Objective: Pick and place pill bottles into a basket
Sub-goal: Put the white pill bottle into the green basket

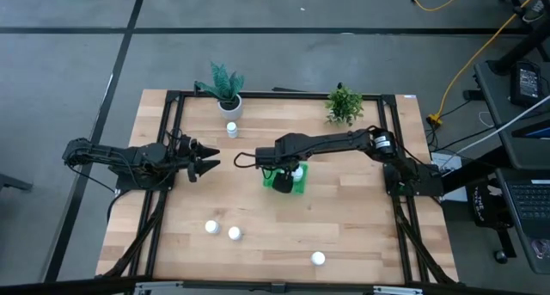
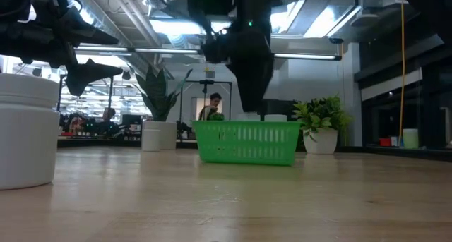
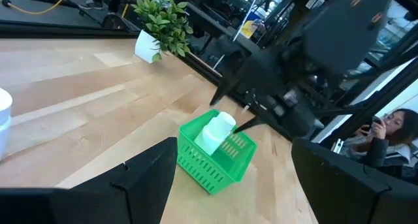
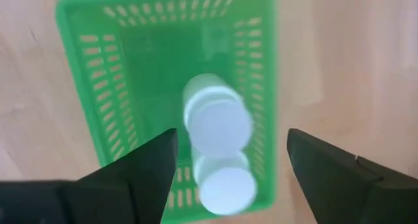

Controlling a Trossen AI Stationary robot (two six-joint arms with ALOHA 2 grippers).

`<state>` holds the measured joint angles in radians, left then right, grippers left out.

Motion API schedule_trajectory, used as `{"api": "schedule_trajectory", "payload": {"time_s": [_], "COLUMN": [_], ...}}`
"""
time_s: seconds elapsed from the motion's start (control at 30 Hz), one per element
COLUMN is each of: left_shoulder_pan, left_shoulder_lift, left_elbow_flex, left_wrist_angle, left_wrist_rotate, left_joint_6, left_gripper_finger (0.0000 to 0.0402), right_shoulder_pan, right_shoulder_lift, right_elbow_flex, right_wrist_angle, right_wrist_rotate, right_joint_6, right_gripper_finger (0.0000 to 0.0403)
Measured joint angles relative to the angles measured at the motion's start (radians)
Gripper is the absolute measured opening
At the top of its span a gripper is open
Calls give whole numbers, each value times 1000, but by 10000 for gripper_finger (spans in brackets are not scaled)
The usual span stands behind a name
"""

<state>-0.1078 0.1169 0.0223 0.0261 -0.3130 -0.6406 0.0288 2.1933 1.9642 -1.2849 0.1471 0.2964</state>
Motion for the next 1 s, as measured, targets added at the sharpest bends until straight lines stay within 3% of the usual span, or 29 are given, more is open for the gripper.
{"api": "schedule_trajectory", "payload": {"time_s": [0.23,0.33,0.5,0.63,0.87,1.0], "left_shoulder_pan": [0,0,0,1,47,114], "left_shoulder_lift": [0,1,38,130,432,639], "left_elbow_flex": [0,26,168,349,715,860], "left_wrist_angle": [8,9,-57,-126,-456,-676], "left_wrist_rotate": [-5,-10,-43,-53,-52,-52], "left_joint_6": [0,11,132,291,532,608], "left_gripper_finger": [295,295,295,295,295,295], "right_shoulder_pan": [0,9,63,120,177,215], "right_shoulder_lift": [-2,-33,-289,-467,-714,-815], "right_elbow_flex": [280,391,197,52,-298,-525], "right_wrist_angle": [-143,-163,27,117,277,446], "right_wrist_rotate": [144,257,503,686,723,723], "right_joint_6": [-20,15,112,100,160,170], "right_gripper_finger": [293,293,294,294,294,294]}}
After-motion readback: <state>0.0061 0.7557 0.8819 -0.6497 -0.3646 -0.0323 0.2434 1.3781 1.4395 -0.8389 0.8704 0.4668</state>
